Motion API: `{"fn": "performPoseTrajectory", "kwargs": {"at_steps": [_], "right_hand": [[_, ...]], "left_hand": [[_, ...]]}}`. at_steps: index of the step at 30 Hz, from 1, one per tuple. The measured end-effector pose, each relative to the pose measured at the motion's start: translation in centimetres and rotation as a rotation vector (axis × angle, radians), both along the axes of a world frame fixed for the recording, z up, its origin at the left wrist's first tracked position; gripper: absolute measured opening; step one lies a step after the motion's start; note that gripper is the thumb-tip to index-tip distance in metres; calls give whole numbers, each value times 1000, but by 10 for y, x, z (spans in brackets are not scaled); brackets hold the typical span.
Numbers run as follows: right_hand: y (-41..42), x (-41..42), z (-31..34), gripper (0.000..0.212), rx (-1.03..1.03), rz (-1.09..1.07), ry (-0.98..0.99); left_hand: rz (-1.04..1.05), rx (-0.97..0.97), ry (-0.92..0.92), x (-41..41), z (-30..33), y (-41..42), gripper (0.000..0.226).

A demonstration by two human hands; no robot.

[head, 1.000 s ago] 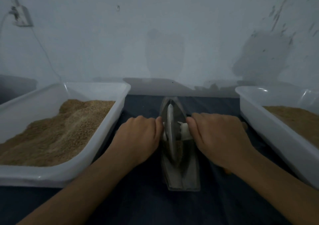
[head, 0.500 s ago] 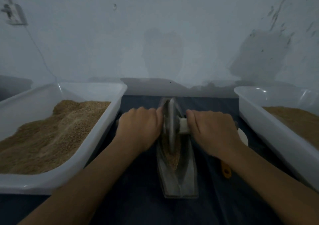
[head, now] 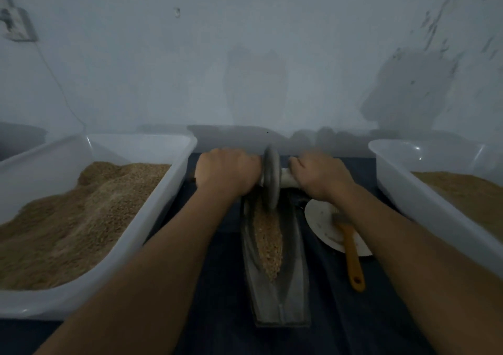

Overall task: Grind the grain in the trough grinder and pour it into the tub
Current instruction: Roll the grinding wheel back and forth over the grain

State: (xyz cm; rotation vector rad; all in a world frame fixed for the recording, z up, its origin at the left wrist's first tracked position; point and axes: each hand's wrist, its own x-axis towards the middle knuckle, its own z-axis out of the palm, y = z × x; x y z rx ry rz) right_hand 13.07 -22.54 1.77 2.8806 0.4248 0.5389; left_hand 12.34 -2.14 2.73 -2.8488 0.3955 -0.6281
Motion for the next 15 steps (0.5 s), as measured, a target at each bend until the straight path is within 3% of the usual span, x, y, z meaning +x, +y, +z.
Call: {"fn": "performPoseTrajectory", "kwargs": {"at_steps": [3,6,10,12,15], "right_hand": [[0,-42,-19,15,32,28,-103],[8,-95,-24,36,182,66,-251],[17,-138,-26,34,194,146,-431],[17,-126,-20,39,175,138,-411],[21,-77,-3,47,81,-11,-264]], "left_hand": [[-8,-23,-4,-24,-4,2,28],[-129,21,-48,-68,-23,17,20],[-229,-96,-97,-103,-34,40,44],[-261,-70,-81,-92,-33,40,44],[-103,46,-102,-53,-34,28,22]]}}
